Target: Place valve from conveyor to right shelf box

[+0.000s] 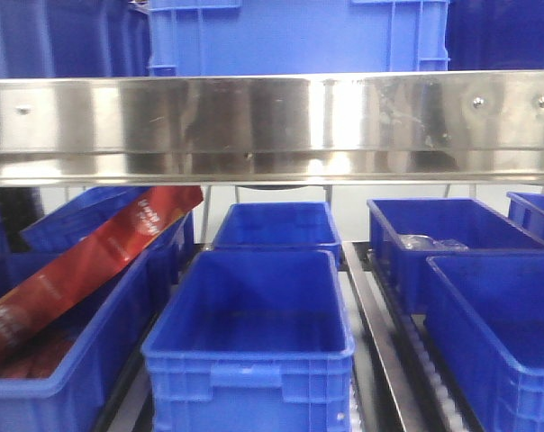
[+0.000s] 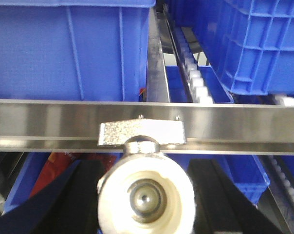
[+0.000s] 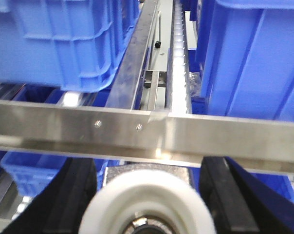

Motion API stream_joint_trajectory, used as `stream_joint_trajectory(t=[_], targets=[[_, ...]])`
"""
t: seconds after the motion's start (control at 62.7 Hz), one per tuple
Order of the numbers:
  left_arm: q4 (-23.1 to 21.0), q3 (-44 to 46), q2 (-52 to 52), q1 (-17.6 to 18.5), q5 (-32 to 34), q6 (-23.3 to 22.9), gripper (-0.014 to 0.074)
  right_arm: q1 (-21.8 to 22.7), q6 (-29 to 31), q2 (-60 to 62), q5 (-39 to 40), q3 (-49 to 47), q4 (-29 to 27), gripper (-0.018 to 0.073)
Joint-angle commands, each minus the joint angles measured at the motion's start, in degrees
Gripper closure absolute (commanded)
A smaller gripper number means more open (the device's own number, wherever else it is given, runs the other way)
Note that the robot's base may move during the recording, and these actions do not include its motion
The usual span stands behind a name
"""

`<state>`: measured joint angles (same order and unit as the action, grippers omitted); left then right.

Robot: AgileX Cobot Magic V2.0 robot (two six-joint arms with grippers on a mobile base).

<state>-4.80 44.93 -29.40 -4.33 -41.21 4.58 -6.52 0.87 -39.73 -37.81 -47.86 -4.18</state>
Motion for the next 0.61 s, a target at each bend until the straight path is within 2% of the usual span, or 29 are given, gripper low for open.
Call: stream_joint_trajectory(t=[0.0, 0.59], targets=[[-0.6, 0.4, 0.4, 0.2, 3.2, -0.1, 0.0707, 0.1, 0.1, 0.5, 4.0, -0.6, 0.4, 0.0721], [-0.6, 0.4, 0.4, 0.2, 3.2, -0.1, 0.0707, 0.1, 0.1, 0.5, 4.0, -0.6, 0.4, 0.0721]])
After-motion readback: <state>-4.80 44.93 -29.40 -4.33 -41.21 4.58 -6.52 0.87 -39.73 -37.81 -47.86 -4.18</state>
